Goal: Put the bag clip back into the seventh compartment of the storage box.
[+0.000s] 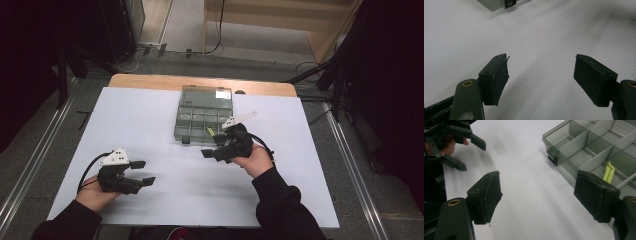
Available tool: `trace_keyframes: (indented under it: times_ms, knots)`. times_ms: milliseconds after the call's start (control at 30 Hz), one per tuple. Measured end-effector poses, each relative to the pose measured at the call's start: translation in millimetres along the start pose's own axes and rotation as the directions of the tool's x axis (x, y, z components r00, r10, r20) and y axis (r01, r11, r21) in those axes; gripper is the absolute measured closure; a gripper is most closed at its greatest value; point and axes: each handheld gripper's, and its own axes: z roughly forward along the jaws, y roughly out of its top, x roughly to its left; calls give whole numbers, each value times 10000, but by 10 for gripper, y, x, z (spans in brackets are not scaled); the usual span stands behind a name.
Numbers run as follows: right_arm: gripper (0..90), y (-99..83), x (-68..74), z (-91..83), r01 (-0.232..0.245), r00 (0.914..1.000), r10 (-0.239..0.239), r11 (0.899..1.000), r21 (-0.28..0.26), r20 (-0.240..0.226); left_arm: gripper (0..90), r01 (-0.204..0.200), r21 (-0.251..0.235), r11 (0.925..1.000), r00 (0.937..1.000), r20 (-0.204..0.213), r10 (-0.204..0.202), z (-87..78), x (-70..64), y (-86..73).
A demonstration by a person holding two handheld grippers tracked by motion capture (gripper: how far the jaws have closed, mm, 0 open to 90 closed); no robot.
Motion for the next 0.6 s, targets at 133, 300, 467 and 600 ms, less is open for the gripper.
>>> trace_keyframes:
  times_ms: [133, 300, 467, 600]
  knots:
    - [216, -56, 48, -17, 110, 9999, -110, 9999, 85, 30, 270, 3, 2, 10000, 10000, 6, -3, 2, -1, 0]
    - [195, -159, 85, -45, 69, 9999, -70, 9999, 73, 142, 270, 11, 7, 10000, 10000, -15, -11, 4, -2, 1]
    - [195, -269, 92, -59, -5, 9996, -1, 9998, 223, 283, 270, 2, 40, 10000, 10000, -18, -1, 6, 0, 1]
    - [195, -375, 81, -90, -26, 9991, 17, 9997, 226, 433, 270, 0, 52, 10000, 10000, -27, 0, 5, 1, 2]
